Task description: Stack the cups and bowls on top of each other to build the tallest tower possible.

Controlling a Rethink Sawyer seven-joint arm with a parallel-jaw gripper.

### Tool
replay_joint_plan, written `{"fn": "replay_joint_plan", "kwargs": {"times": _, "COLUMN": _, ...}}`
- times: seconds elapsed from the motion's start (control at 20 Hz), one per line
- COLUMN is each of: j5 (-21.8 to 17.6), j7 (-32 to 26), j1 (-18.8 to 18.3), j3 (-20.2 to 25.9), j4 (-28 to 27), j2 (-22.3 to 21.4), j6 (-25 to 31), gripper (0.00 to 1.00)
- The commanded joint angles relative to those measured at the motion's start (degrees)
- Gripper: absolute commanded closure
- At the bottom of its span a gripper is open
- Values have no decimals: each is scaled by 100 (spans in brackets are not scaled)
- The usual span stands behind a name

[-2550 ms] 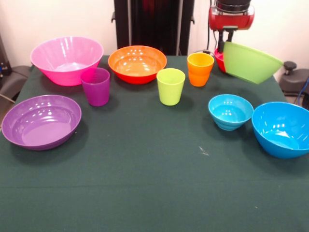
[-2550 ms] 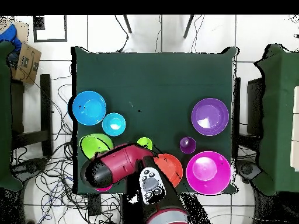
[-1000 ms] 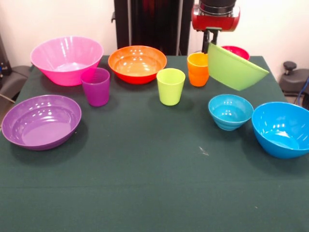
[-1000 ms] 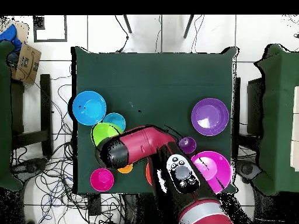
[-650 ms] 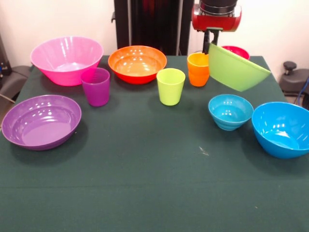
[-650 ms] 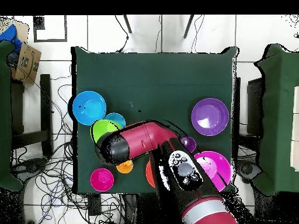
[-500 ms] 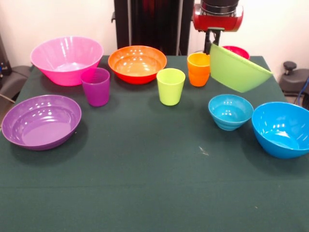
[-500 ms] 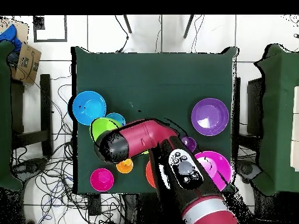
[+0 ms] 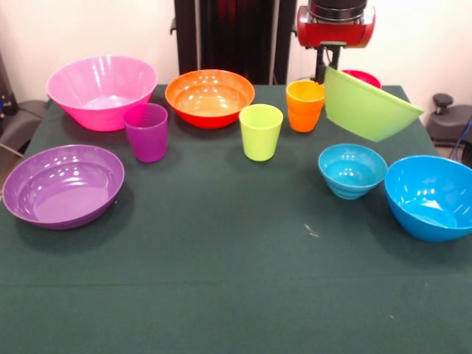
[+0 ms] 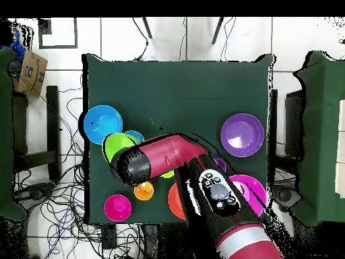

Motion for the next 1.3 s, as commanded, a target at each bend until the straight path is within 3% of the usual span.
{"fn": "replay_joint_plan", "kwargs": {"times": 0.05, "j5": -336, "j7": -1748, "j1": -267, "j3": 458, "j4": -746, "j2": 503, "j6": 931, "gripper": 100}}
{"fn": "replay_joint_plan", "kwargs": {"times": 0.85, "j5": -661, "j7": -2604, "j1": -671, "j3": 905, "j4": -1486, "j2": 1034, "j6": 1438, "gripper": 100}}
{"fn": "replay_joint_plan", "kwargs": {"times": 1.3, "j5": -849, "j7": -3116, "j1": -922, "j3": 993, "j4": -1735, "j2": 1234, "j6": 1424, "gripper": 100}}
